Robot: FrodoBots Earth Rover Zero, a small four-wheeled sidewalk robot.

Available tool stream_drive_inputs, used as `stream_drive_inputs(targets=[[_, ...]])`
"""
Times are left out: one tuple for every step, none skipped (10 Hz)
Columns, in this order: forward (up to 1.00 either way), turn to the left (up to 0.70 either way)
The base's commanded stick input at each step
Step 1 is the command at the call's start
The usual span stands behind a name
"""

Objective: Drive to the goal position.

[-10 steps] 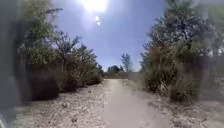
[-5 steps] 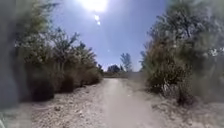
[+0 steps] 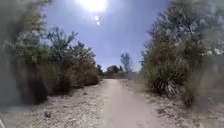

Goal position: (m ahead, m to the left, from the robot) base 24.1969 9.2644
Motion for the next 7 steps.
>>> stream_drive_inputs(targets=[[0.44, 0.02], [0.44, 0.02], [0.44, 0.02], [0.44, 0.02], [0.44, 0.02], [0.44, 0.02], [0.44, 0.02]])
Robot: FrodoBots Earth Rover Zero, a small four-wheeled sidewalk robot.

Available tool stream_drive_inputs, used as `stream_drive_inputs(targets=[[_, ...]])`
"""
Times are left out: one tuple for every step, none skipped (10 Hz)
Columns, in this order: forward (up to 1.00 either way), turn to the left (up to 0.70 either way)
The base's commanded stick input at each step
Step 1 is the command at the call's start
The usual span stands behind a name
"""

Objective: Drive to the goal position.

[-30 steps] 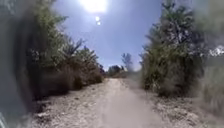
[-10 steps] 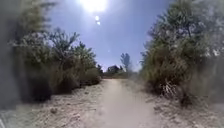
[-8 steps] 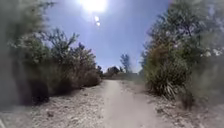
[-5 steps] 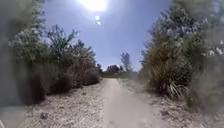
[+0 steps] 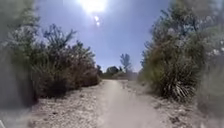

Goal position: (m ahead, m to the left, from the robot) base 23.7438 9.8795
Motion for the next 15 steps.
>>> stream_drive_inputs(targets=[[0.44, 0.02], [0.44, 0.02], [0.44, 0.02], [0.44, 0.02], [0.44, 0.02], [0.44, 0.02], [0.44, 0.15], [0.44, 0.27], [0.44, 0.20], [0.44, 0.02], [0.44, 0.02], [0.44, 0.02], [0.44, 0.02], [0.44, 0.02], [0.44, 0.02]])
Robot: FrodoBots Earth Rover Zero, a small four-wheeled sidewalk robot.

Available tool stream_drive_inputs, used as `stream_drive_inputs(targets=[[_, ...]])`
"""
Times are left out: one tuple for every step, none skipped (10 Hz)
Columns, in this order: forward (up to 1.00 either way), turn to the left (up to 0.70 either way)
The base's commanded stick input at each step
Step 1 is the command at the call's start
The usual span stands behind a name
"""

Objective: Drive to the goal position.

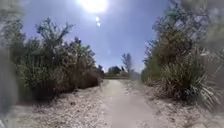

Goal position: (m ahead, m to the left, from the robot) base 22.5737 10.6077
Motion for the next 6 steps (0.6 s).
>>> stream_drive_inputs(targets=[[0.44, 0.02], [0.44, 0.02], [0.44, 0.02], [0.44, 0.02], [0.44, 0.02], [0.44, 0.02]])
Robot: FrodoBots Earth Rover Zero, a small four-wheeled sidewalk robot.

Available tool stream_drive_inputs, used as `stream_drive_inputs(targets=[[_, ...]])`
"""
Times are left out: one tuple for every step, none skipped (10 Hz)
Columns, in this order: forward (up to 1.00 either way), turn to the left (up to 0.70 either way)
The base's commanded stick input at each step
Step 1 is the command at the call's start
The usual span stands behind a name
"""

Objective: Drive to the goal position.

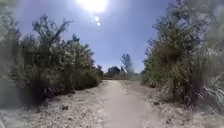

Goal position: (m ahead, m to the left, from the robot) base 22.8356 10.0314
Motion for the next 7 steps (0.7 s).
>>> stream_drive_inputs(targets=[[0.44, 0.02], [0.44, 0.02], [0.44, 0.02], [0.44, 0.02], [0.44, 0.02], [0.44, 0.02], [0.44, 0.02]])
